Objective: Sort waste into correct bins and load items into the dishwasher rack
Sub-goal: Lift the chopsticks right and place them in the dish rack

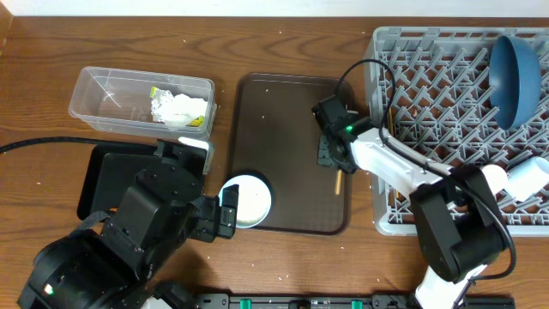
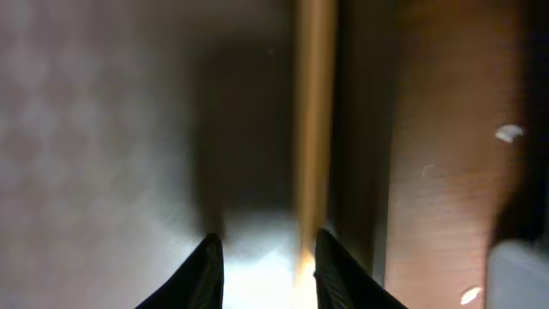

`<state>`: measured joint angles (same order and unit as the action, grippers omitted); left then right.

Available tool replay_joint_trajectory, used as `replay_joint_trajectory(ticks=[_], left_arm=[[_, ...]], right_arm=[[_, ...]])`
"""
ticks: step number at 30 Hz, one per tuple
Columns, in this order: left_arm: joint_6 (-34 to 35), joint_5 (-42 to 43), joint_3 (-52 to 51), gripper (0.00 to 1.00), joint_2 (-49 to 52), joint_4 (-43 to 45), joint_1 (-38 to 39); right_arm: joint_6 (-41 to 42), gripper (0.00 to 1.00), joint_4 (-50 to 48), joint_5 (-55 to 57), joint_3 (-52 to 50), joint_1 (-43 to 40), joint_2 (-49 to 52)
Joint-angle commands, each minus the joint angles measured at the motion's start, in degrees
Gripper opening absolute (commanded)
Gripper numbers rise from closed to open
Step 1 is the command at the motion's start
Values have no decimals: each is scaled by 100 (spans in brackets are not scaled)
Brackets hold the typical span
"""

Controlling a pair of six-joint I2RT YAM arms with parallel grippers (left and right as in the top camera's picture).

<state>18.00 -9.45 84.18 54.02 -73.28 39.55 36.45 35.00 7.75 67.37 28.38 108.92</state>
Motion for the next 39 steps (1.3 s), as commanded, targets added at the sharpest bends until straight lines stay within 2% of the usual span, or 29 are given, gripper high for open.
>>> replay_joint_trajectory(ticks=[1, 5, 6, 8, 13, 18, 23, 26, 31, 34, 38, 39], left_arm=[[28, -111, 44, 98, 7, -22, 2], [28, -111, 44, 98, 9, -22, 2], [28, -111, 44, 98, 9, -22, 2], [28, -111, 44, 98, 11, -22, 2], [28, -111, 44, 98, 11, -22, 2], [28, -111, 44, 98, 11, -22, 2], [28, -109, 44, 98, 22, 2, 2], [28, -109, 44, 98, 26, 2, 2], [28, -111, 44, 98, 46, 48, 2], [31, -46, 44, 98, 136, 142, 2], [28, 177, 44, 98, 376, 151, 2], [28, 201, 42, 98, 470, 129, 2]], right_arm=[[234, 26, -59, -26, 0, -138, 168], [254, 20, -55, -68, 0, -142, 398], [251, 16, -52, -74, 0, -142, 446], [175, 1, -83, -175, 0, -142, 533], [-966, 1, -251, -638, 94, -142, 291], [-1526, 1, 179, -914, 374, -260, -719], [-1912, 1, 365, -756, 396, -813, -1875], [-2116, 1, 549, -758, 396, -1342, -2221], [-2481, 1, 925, -1023, 328, -2072, -2149], [-2736, 1, 966, -1252, 225, -2159, -1941], [-2734, 1, 1113, -966, 210, -2157, -1606], [-2739, 6, 1115, -968, 210, -2155, -1569]])
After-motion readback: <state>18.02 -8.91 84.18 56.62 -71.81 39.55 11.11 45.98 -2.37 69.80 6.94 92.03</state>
